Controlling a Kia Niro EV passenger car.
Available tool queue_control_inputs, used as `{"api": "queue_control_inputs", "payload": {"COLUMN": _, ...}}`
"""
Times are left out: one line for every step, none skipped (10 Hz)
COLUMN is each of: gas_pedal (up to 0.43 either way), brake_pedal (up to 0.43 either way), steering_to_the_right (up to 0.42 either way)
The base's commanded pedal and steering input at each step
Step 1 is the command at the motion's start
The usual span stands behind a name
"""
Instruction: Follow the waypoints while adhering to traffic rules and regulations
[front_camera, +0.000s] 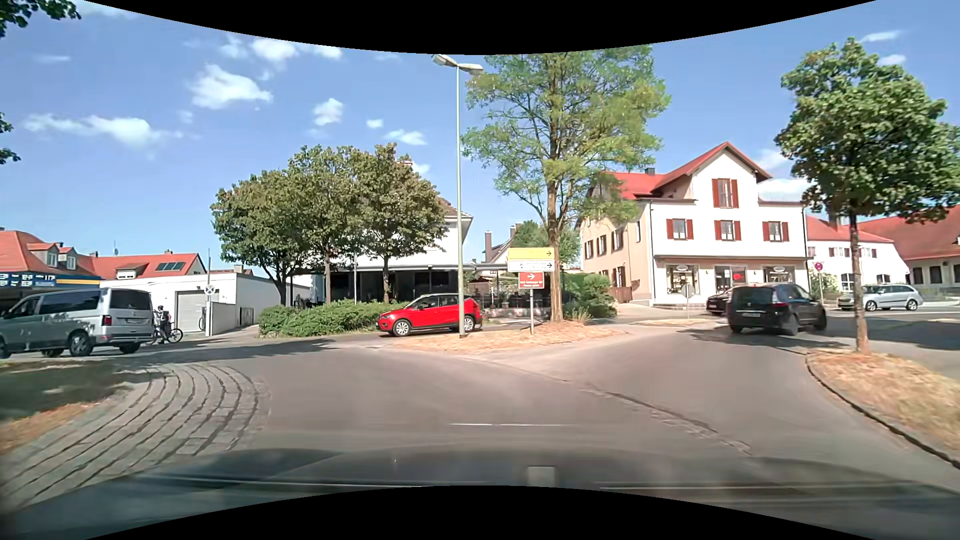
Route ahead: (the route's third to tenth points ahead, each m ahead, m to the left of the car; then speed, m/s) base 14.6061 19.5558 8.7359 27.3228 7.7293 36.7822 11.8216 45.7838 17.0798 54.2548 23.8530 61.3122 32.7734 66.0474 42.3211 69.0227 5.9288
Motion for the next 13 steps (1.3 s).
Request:
{"api": "queue_control_inputs", "payload": {"gas_pedal": 0.087, "brake_pedal": 0.006, "steering_to_the_right": -0.182}}
{"api": "queue_control_inputs", "payload": {"gas_pedal": 0.0, "brake_pedal": 0.006, "steering_to_the_right": -0.204}}
{"api": "queue_control_inputs", "payload": {"gas_pedal": 0.0, "brake_pedal": 0.006, "steering_to_the_right": -0.218}}
{"api": "queue_control_inputs", "payload": {"gas_pedal": 0.008, "brake_pedal": 0.006, "steering_to_the_right": -0.226}}
{"api": "queue_control_inputs", "payload": {"gas_pedal": 0.008, "brake_pedal": 0.006, "steering_to_the_right": -0.238}}
{"api": "queue_control_inputs", "payload": {"gas_pedal": 0.02, "brake_pedal": 0.006, "steering_to_the_right": -0.243}}
{"api": "queue_control_inputs", "payload": {"gas_pedal": 0.039, "brake_pedal": 0.006, "steering_to_the_right": -0.246}}
{"api": "queue_control_inputs", "payload": {"gas_pedal": 0.047, "brake_pedal": 0.006, "steering_to_the_right": -0.254}}
{"api": "queue_control_inputs", "payload": {"gas_pedal": 0.059, "brake_pedal": 0.006, "steering_to_the_right": -0.273}}
{"api": "queue_control_inputs", "payload": {"gas_pedal": 0.059, "brake_pedal": 0.006, "steering_to_the_right": -0.286}}
{"api": "queue_control_inputs", "payload": {"gas_pedal": 0.059, "brake_pedal": 0.006, "steering_to_the_right": -0.289}}
{"api": "queue_control_inputs", "payload": {"gas_pedal": 0.059, "brake_pedal": 0.006, "steering_to_the_right": -0.295}}
{"api": "queue_control_inputs", "payload": {"gas_pedal": 0.059, "brake_pedal": 0.006, "steering_to_the_right": -0.309}}
